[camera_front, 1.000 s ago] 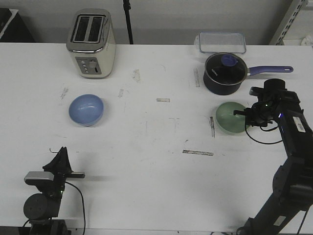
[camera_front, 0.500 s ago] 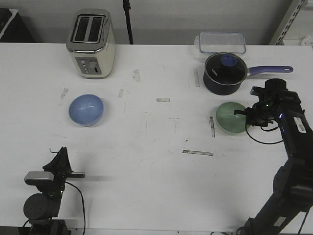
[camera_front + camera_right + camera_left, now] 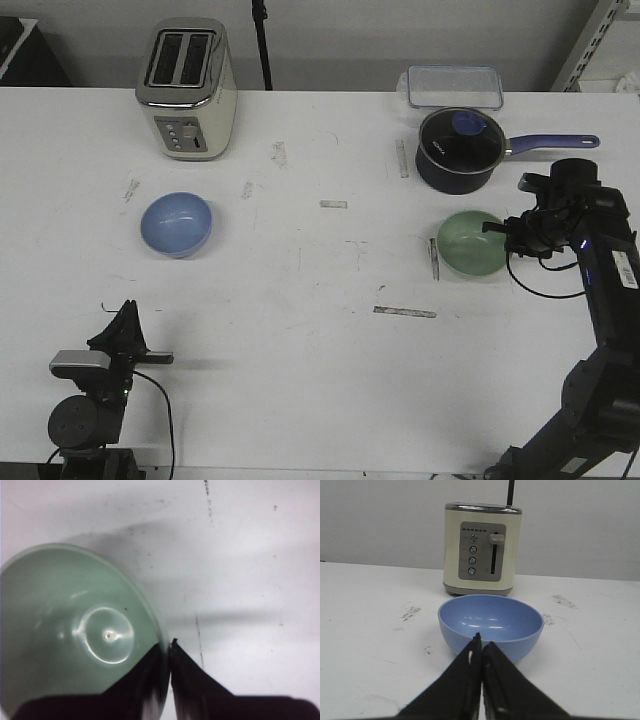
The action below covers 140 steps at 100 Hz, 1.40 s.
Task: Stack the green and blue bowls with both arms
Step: 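Drag the green bowl with the right gripper toward the table center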
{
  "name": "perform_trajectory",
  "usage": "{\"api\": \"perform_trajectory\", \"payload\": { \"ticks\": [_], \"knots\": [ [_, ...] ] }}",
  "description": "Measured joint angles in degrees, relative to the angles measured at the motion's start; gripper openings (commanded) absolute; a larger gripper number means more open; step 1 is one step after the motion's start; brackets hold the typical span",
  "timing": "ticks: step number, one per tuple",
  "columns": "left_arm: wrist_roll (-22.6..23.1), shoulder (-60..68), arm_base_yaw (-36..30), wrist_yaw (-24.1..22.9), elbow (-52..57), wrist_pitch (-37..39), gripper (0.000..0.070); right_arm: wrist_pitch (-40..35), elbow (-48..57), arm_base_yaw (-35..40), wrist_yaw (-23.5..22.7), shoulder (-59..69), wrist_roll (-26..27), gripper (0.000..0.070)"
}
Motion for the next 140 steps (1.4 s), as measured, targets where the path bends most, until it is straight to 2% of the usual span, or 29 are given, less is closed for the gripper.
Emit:
{"api": "perform_trajectory", "payload": {
  "ticks": [22,39,73,92,115,140],
  "knots": [
    [0.00,0.00,0.00,0.00,0.00,0.00,0.0003,-1.70,0.02,0.02,-0.46,-3.54,0.87,0.0015],
    [0.00,0.00,0.00,0.00,0.00,0.00,0.0003,-3.34,0.00,1.09,-3.19,-6.49,2.25,0.0015],
    [0.00,0.00,0.00,0.00,0.00,0.00,0.0003,-7.45,-0.46,11.28,-4.94,-8.79,6.38,0.0015],
    [0.00,0.00,0.00,0.00,0.00,0.02,0.0003,-3.50,-5.64,18.78,-7.78,-8.79,10.16,0.0015],
    [0.00,0.00,0.00,0.00,0.00,0.02,0.0003,5.31,-14.03,27.65,-7.87,-8.79,17.35,0.0015],
    [-0.02,0.00,0.00,0.00,0.00,0.00,0.0003,11.61,-14.86,33.70,-6.19,-8.79,25.00,0.0015]
  ]
}}
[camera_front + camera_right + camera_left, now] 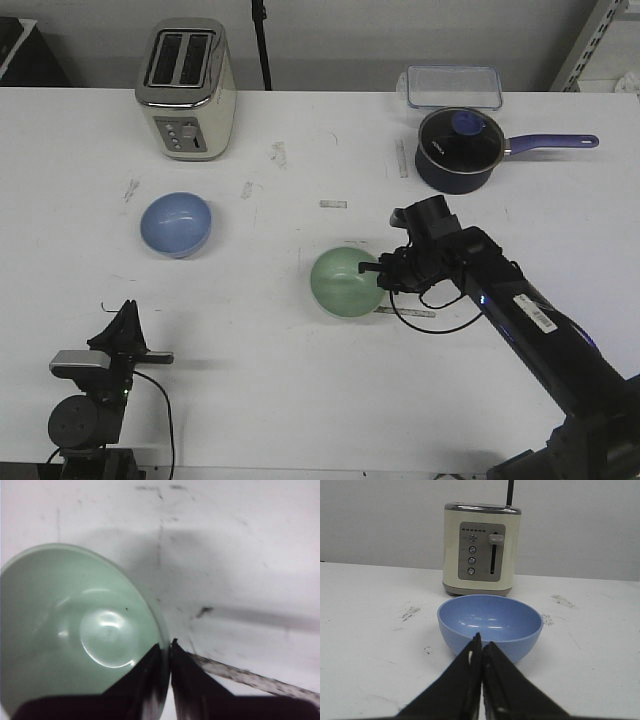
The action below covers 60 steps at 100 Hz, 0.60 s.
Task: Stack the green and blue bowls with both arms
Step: 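Drag the green bowl with the right gripper toward the table center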
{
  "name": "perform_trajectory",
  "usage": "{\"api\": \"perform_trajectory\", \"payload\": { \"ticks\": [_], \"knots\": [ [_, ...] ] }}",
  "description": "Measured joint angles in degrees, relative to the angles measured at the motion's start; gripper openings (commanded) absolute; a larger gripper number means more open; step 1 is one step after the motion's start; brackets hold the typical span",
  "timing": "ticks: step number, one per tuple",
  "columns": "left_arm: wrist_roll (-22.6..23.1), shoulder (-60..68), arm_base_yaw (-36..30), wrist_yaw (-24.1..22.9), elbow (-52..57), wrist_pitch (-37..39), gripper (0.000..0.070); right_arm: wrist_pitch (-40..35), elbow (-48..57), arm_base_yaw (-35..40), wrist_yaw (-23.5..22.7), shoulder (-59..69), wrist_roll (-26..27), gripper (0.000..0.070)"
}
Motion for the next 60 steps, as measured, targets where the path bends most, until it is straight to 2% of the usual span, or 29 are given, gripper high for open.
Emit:
{"api": "perform_trajectory", "payload": {
  "ticks": [24,60],
  "knots": [
    [0.02,0.00,0.00,0.00,0.00,0.02,0.0003,2.19,0.00,4.20,5.18,0.00,3.58,0.0015],
    [0.02,0.00,0.00,0.00,0.00,0.00,0.0003,6.73,-1.99,5.35,6.34,0.00,7.43,0.0015]
  ]
}}
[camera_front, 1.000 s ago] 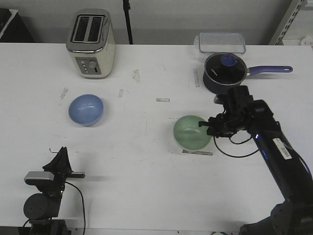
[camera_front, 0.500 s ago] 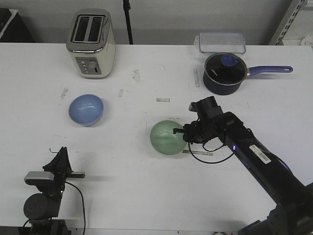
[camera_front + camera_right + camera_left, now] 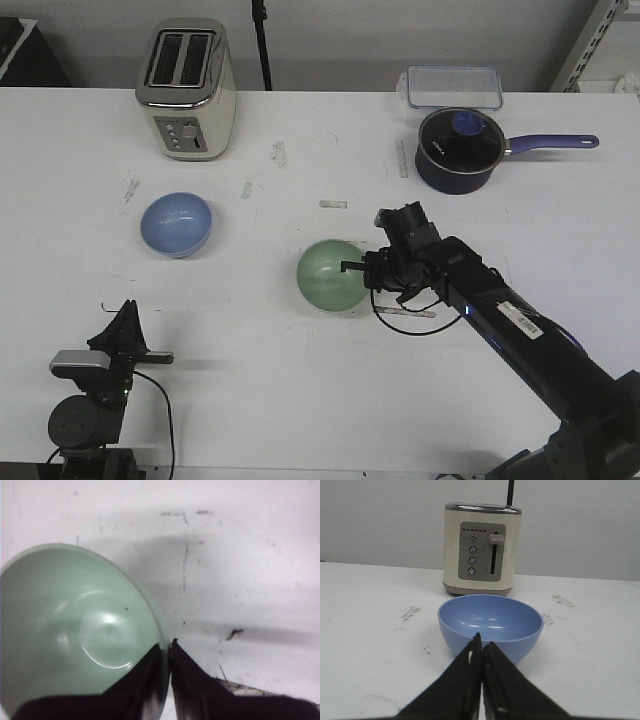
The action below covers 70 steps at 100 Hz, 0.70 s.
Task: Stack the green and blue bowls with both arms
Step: 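Drag the green bowl with the right gripper toward the table center, then open the right gripper and retract it back toward the robot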
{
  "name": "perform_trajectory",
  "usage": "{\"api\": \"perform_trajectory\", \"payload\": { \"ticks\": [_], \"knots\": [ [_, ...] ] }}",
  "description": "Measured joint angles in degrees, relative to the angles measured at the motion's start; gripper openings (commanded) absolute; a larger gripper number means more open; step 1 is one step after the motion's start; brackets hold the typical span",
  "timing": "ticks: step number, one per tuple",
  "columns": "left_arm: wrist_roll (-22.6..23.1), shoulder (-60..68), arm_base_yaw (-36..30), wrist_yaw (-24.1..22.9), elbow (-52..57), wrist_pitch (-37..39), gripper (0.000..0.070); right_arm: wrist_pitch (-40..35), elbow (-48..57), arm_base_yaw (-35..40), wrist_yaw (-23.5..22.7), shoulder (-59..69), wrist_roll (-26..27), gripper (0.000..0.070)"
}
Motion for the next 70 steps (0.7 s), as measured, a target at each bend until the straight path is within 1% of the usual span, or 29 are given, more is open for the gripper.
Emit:
{"api": "perform_trajectory", "payload": {
  "ticks": [16,38,70],
  "knots": [
    [0.00,0.00,0.00,0.00,0.00,0.02,0.0003,-0.20,-0.98,0.44,0.37,0.00,1.11,0.0015],
    [0.00,0.00,0.00,0.00,0.00,0.00,0.0003,0.50,-1.14,1.22,2.97,0.00,1.53,0.0015],
    [0.00,0.00,0.00,0.00,0.00,0.00,0.0003,2.34,-3.69,2.25,2.78,0.00,2.56,0.0015]
  ]
}}
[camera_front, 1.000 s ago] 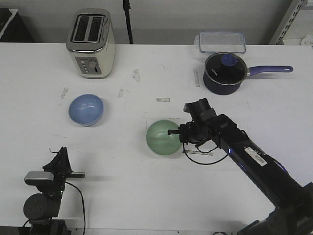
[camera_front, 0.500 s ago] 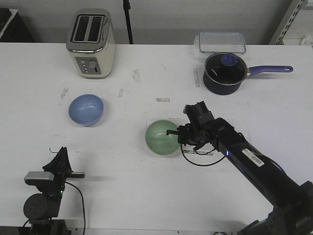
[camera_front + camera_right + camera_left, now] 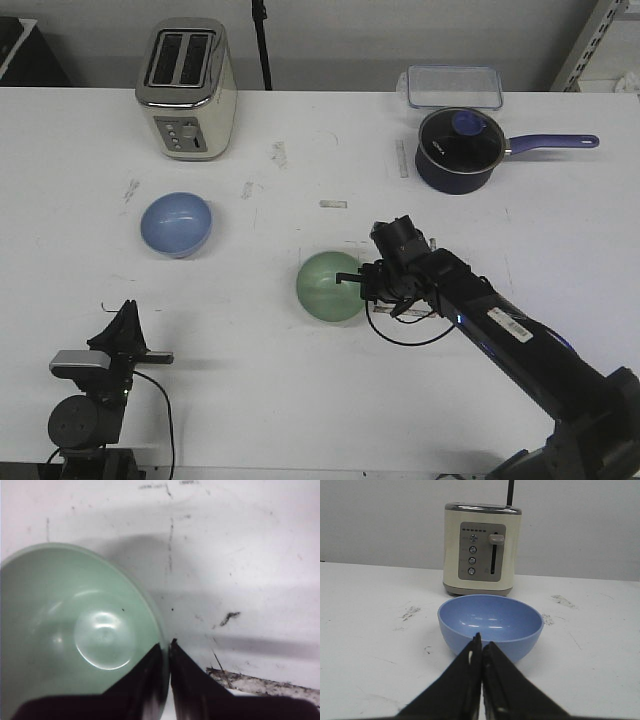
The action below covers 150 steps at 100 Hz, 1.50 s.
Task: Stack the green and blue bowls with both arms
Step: 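Open the right gripper and retract it back toward the robot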
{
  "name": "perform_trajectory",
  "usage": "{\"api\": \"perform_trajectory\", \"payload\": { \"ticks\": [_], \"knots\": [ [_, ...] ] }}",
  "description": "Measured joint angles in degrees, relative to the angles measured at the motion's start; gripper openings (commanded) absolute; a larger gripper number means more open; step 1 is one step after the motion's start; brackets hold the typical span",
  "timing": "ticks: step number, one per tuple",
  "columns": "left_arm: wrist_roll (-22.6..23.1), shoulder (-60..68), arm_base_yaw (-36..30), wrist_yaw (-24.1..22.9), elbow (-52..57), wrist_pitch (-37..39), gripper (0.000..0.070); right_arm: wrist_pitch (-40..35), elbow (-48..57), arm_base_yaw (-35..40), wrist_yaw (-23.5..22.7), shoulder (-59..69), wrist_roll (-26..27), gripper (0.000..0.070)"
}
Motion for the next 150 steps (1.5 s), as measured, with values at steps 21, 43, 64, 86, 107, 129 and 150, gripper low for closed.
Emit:
{"api": "perform_trajectory", "payload": {
  "ticks": [21,43,64,86,107,129,150],
  "knots": [
    [0.00,0.00,0.00,0.00,0.00,0.00,0.0003,0.04,0.00,0.28,0.04,0.00,0.04,0.0016],
    [0.00,0.00,0.00,0.00,0.00,0.00,0.0003,0.39,0.00,0.96,-0.04,0.00,0.33,0.0126],
    [0.00,0.00,0.00,0.00,0.00,0.00,0.0003,0.42,0.00,1.01,-0.09,-0.61,0.39,0.0219],
    [0.00,0.00,0.00,0.00,0.00,0.00,0.0003,0.44,0.00,1.01,0.31,-3.43,0.39,0.0515],
    [0.00,0.00,0.00,0.00,0.00,0.00,0.0003,1.92,0.00,1.01,3.06,-8.90,0.09,0.0513],
    [0.00,0.00,0.00,0.00,0.00,0.00,0.0003,8.68,-1.66,0.55,6.84,-16.33,-5.33,0.0201],
    [0.00,0.00,0.00,0.00,0.00,0.00,0.0003,20.37,-11.91,-4.17,7.32,-23.56,-18.08,0.0004]
  ]
}}
